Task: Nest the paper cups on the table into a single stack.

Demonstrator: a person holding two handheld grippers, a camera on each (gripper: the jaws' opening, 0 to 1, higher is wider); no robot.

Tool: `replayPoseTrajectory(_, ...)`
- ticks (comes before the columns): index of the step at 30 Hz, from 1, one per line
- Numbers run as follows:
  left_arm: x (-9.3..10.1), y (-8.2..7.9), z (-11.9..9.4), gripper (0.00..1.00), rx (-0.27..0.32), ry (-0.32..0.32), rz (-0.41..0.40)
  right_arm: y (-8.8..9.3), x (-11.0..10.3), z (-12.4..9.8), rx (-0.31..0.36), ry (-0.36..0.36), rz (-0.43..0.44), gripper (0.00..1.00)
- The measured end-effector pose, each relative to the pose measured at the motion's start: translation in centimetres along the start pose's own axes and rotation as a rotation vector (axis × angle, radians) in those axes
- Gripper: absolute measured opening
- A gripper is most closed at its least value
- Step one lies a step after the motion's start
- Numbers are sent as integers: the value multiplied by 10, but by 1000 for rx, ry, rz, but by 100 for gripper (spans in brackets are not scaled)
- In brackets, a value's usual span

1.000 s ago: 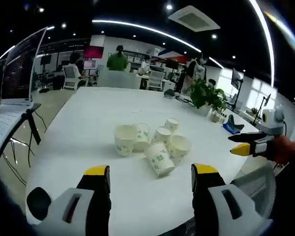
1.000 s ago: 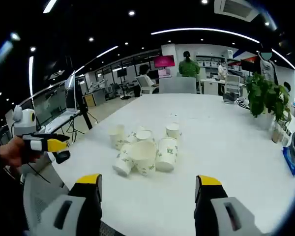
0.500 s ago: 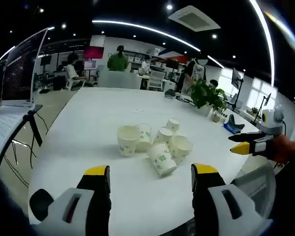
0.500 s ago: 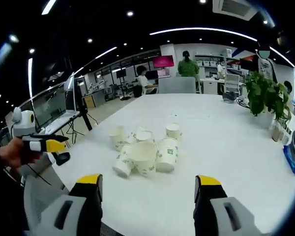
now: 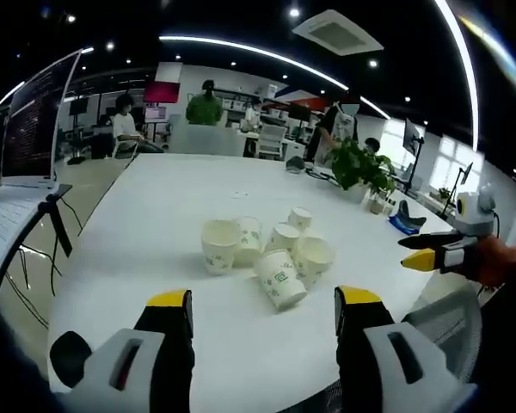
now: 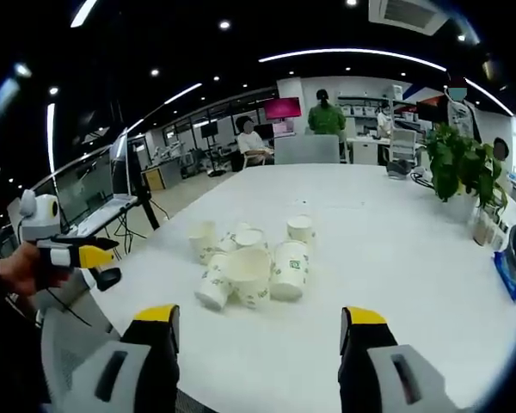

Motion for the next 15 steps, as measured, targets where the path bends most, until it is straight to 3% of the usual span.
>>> replayPoseTrajectory(15, -2, 0, -3, 65, 0, -2, -1, 2, 0, 0, -2, 3, 11, 77)
Point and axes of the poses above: the point that each gripper's makers call its tool centre point, and the gripper's own axes: z roughly forward along the fingers, x roughly to its right, y roughly out of its underside, the point moved 7 cm from there along -z, roughly backward along the fingers, and after that the axes turned 4 degrees about x, right-handed, at the moved point
